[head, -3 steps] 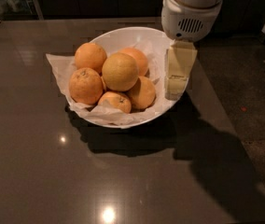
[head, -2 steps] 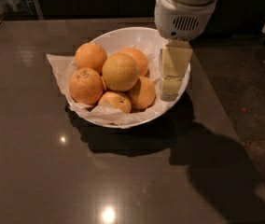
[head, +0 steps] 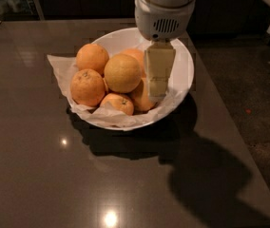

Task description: Pick orange from white bowl

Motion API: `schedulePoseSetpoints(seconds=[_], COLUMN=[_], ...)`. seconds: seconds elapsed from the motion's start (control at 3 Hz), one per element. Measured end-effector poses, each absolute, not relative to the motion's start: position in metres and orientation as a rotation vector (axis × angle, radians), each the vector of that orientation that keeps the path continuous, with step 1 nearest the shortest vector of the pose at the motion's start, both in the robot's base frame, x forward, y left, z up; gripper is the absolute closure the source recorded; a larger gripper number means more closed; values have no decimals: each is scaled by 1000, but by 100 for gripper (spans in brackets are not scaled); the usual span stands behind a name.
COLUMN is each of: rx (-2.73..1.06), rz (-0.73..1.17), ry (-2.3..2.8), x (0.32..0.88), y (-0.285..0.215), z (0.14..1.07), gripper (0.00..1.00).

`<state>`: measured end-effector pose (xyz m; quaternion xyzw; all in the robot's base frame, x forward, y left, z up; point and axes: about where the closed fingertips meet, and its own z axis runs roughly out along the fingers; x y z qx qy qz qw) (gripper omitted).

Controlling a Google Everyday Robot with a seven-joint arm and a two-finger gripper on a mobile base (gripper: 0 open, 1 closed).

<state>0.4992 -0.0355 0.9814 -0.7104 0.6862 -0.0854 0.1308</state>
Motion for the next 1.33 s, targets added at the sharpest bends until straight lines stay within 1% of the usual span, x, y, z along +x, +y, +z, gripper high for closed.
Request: schedulePoseSetpoints(seconds=[1.33], rx=[-2076], rz=[-229], ry=[2007], x=[517], y=[-28], z=[974], gripper=[0])
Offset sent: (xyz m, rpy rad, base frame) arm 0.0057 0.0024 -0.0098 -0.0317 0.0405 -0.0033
